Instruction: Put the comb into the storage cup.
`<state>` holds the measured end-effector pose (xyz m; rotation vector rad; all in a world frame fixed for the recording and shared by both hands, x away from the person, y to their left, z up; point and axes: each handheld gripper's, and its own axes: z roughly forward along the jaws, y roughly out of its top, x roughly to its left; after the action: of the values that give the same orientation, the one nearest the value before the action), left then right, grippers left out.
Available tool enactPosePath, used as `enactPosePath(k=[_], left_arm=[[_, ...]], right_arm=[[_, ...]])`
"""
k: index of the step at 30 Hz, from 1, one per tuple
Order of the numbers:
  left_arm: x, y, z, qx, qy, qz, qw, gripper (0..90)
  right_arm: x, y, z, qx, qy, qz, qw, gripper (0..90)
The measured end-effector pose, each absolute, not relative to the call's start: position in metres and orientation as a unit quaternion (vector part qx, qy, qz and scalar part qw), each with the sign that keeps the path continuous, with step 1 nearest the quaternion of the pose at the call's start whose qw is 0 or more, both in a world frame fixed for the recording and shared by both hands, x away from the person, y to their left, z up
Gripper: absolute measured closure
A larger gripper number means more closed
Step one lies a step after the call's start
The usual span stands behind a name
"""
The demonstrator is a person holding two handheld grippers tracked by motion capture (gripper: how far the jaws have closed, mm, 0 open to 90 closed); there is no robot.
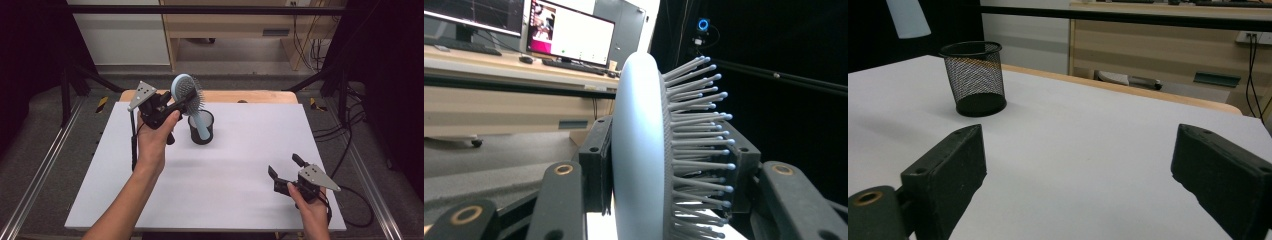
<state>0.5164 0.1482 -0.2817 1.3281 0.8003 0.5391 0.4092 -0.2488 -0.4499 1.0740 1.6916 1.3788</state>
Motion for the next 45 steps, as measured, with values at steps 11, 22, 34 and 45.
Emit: enactPosePath(k=[11, 22, 34, 45], left_arm=[[0.536, 0.151, -0.269, 0.578, 0.37, 0.245, 0.685, 50.5], [0.56, 0.157, -0.267, 0.575, 0.372, 0.26, 0.681, 50.5], [0.569, 0.156, -0.271, 0.575, 0.382, 0.27, 0.672, 50.5], [0.576, 0.154, -0.274, 0.573, 0.383, 0.272, 0.671, 50.5]], right_arm=[[0.404, -0.252, -0.451, 0.418, 0.648, 0.526, 0.36, 3.6], [0.404, -0.254, -0.451, 0.418, 0.645, 0.52, 0.372, 4.0], [0.405, -0.249, -0.452, 0.414, 0.647, 0.522, 0.371, 4.2], [0.405, -0.25, -0.452, 0.412, 0.645, 0.525, 0.372, 4.4]])
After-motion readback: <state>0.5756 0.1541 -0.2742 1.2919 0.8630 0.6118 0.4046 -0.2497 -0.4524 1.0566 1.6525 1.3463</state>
